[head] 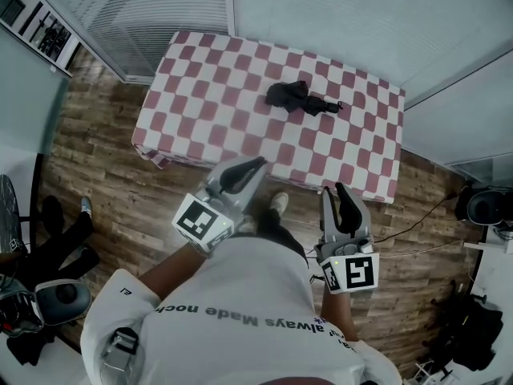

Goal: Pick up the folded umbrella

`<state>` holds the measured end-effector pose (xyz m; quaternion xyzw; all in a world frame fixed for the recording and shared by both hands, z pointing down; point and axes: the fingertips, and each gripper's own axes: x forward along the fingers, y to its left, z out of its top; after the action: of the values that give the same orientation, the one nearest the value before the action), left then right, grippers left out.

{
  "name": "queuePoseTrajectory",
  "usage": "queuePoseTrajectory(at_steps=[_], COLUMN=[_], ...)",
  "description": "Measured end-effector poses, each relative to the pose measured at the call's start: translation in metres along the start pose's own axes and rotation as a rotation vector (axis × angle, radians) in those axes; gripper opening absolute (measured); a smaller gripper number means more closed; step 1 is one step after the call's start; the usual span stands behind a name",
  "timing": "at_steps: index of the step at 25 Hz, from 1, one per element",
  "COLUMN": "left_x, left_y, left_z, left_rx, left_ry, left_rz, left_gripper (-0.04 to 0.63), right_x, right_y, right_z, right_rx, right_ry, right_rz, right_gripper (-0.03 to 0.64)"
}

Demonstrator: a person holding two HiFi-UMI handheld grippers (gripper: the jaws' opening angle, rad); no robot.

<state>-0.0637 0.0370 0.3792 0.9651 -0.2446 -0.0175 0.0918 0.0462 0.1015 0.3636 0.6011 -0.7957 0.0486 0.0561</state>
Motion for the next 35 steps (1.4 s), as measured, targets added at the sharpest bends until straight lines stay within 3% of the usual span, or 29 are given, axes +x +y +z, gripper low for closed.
queuePoseTrajectory(at_steps=[22, 35], left_x=[0.179, 0.223], left_y=[0.029, 0.059], left_z=[0.009, 0.010], left_rx=[-0.003, -0.012], left_ry=[-0.011, -0.009], left_rz=[0.061, 0.082], left_gripper=[0.025, 0.026], right_x=[0.071, 0.109], right_y=[-0.174, -0.210], right_z=[0.009, 0.008], right_rx=[0.002, 0.001], right_ry=[-0.013, -0.001], right_rz=[0.069, 0.089], right_gripper=[0.091, 0.091])
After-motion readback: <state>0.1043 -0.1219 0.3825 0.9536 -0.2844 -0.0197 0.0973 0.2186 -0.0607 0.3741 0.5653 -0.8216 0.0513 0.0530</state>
